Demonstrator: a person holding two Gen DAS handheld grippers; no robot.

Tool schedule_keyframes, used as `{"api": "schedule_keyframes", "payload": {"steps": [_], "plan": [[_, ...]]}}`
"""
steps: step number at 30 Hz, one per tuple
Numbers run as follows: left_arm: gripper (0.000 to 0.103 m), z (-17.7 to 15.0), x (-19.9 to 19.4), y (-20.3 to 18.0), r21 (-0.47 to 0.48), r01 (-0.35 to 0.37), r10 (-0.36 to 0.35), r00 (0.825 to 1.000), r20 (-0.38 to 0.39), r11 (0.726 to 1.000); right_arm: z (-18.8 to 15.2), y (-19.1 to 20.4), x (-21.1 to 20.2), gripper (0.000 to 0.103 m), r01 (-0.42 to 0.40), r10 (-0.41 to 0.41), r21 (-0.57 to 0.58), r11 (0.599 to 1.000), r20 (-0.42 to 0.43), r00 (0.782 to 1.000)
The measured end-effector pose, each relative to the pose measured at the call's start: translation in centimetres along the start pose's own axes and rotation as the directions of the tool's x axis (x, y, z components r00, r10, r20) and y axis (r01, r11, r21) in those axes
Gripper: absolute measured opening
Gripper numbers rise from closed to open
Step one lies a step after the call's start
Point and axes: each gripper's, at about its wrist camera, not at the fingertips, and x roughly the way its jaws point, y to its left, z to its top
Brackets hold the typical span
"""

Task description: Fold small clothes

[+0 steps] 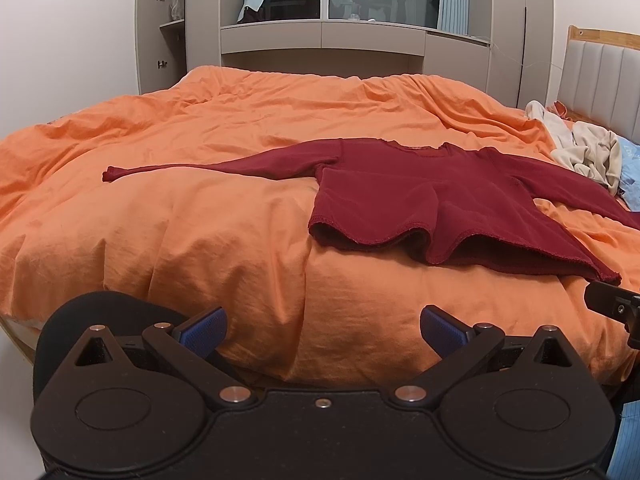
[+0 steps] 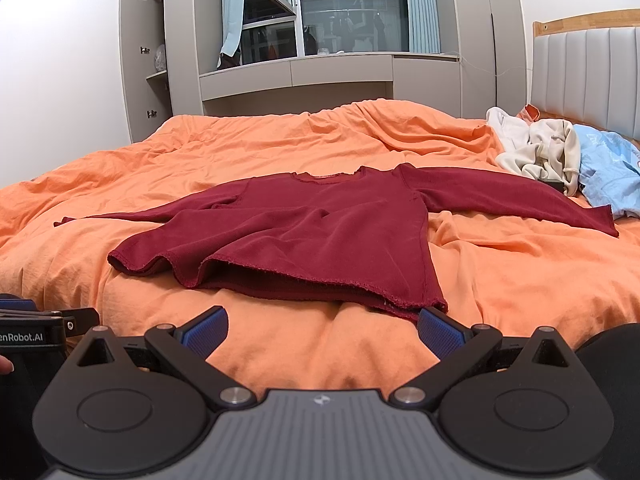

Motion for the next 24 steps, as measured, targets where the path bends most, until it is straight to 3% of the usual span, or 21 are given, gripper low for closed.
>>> {"api": "schedule_keyframes", "payload": {"steps": [24], "plan": [[0.103,0.1,1.1,-0.2,0.001,0.001,-0.001,0.999,-0.043,1.000,0.4,-0.4,0.6,0.103,-0.027,0.028,0.036,0.999,-0.034,0.999]]}}
